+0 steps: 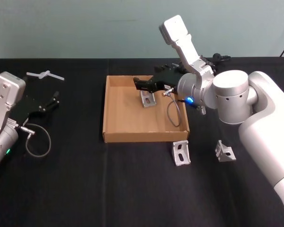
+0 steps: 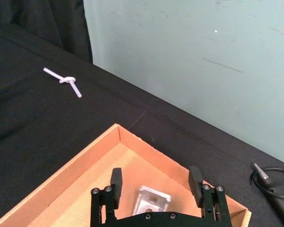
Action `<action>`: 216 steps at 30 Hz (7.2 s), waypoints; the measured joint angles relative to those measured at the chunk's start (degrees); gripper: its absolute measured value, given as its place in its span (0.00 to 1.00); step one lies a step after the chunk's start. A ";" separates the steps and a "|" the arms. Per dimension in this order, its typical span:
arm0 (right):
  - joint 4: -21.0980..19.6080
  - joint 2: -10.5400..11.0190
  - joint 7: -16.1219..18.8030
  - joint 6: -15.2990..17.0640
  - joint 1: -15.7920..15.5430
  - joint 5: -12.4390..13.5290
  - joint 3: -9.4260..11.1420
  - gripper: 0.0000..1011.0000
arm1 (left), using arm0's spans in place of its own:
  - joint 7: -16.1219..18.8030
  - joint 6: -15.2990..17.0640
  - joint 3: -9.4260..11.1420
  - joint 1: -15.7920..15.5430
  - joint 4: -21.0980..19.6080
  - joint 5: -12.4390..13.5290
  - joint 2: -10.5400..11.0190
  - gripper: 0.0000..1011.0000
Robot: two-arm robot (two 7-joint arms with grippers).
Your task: Use one hand to pick up the angle iron from the table and place it into the box.
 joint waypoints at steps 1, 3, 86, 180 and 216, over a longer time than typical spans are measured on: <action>-0.03 0.00 0.00 0.01 0.00 0.01 -0.01 0.89 | 0.00 0.00 0.00 0.00 0.00 0.00 0.00 0.99; -0.04 0.01 0.00 0.02 -0.01 0.01 -0.02 0.95 | 0.00 0.00 0.00 0.00 0.00 0.00 0.00 0.99; -46.57 20.16 -5.55 21.11 -42.33 8.19 18.84 0.99 | 0.00 0.00 0.00 0.00 0.00 0.00 0.00 0.99; -40.49 16.37 0.82 17.27 -26.28 4.98 14.07 0.07 | 0.00 0.00 0.00 0.00 0.00 0.00 0.00 0.99; -9.95 5.91 1.04 8.86 -5.34 -0.23 1.33 0.07 | 0.00 0.00 0.00 0.00 0.00 0.00 0.00 0.99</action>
